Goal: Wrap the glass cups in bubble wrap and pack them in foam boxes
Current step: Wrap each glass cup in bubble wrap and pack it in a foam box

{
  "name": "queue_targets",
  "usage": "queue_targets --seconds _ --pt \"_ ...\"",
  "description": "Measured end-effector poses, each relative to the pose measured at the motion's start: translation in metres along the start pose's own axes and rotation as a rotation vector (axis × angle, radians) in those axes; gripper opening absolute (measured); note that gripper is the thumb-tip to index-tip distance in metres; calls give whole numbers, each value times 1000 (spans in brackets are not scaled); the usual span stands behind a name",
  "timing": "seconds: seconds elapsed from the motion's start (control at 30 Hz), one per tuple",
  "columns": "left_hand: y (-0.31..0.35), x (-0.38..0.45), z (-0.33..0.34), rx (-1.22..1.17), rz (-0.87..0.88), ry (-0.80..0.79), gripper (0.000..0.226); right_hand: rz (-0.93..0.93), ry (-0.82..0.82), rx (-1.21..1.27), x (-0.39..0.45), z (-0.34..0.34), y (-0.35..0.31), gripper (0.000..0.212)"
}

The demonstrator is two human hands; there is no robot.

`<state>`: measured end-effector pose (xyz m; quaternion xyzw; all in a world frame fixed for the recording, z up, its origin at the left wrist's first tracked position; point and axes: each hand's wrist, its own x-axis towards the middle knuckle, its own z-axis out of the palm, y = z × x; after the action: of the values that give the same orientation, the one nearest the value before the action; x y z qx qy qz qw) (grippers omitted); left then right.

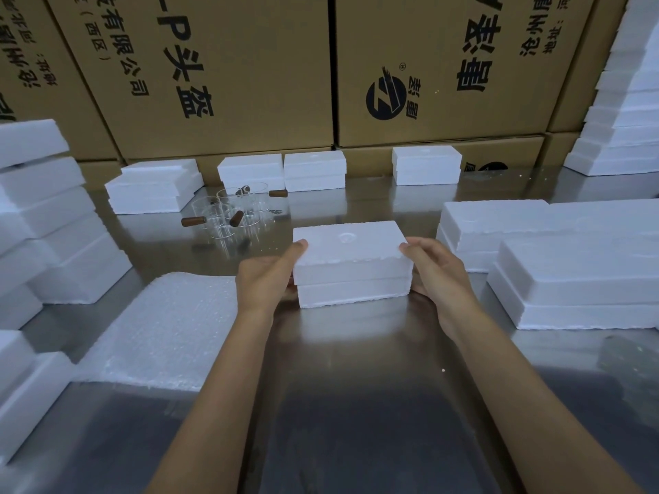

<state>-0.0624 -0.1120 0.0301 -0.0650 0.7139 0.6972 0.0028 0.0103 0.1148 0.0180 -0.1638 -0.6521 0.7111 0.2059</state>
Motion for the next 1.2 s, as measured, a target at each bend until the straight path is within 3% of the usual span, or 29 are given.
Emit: queue_targets --seconds 0.47,0.63,0.7,0.87,1.07,1.2 --pt "5 -15 12 172 26 58 58 -100 54 -57 -3 4 1 13" --pt "3 -14 14 46 -41 -36 51 -99 60 -85 -4 5 1 13" --pt "4 -17 16 17 15 -36 50 -118 62 -107 -3 4 2 14" --pt "10 -18 23 87 166 -63 34 -354 68 -446 -6 11 8 29" --pt "7 -9 22 77 205 -40 29 -376 131 -627 -8 23 13 29" --pt "2 -10 30 210 275 -1 33 -370 138 -683 -10 27 15 32"
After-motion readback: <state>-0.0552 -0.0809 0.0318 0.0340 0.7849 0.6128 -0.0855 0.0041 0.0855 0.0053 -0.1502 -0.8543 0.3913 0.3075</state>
